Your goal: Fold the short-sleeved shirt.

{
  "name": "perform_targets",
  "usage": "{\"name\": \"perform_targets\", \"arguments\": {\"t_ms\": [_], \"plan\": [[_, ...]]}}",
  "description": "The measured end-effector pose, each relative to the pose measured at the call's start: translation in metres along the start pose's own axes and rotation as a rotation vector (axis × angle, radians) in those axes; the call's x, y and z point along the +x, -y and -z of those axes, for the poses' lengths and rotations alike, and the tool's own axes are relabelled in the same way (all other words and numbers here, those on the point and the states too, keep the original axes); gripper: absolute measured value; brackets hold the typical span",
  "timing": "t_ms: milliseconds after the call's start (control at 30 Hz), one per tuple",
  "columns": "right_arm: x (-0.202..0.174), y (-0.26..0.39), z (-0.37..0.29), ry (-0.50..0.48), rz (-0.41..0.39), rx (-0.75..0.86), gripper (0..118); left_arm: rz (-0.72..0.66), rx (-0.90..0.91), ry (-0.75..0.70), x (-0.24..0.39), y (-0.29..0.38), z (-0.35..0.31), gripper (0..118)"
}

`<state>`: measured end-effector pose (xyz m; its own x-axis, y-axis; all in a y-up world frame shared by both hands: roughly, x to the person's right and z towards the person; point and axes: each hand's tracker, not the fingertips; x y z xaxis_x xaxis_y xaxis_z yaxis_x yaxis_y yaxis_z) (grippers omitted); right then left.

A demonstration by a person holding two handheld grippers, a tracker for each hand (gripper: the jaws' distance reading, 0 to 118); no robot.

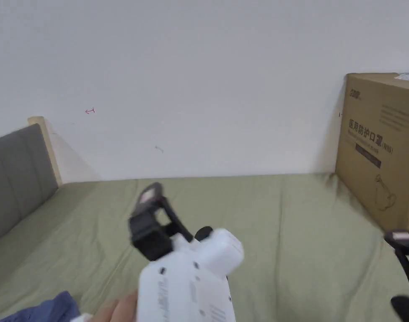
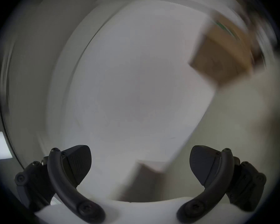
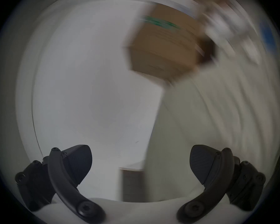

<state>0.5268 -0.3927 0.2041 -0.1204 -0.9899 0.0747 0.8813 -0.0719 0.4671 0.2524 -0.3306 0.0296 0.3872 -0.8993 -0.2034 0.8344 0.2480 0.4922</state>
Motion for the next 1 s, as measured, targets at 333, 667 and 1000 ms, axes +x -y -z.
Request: {"name": "perform_targets", "arguments": {"t_ms": [333,667,1000], "plan": [[0.016,-0.022,0.000,-0.003,-0.070,0.072,118,-0.188,0.043,0.106,0.018,0.001,-0.005,118],[-0.083,0.119,-0.018,0.083,-1.792,0.346,118,-1.246,-0.185,0.288,-0.044,0.042,0.016,118],[-0.070,0.106,-0.021,0.032,-1.573,0.266,118,-1.220,-0.184,0.247,-0.044,0.038,0.004,118]]}}
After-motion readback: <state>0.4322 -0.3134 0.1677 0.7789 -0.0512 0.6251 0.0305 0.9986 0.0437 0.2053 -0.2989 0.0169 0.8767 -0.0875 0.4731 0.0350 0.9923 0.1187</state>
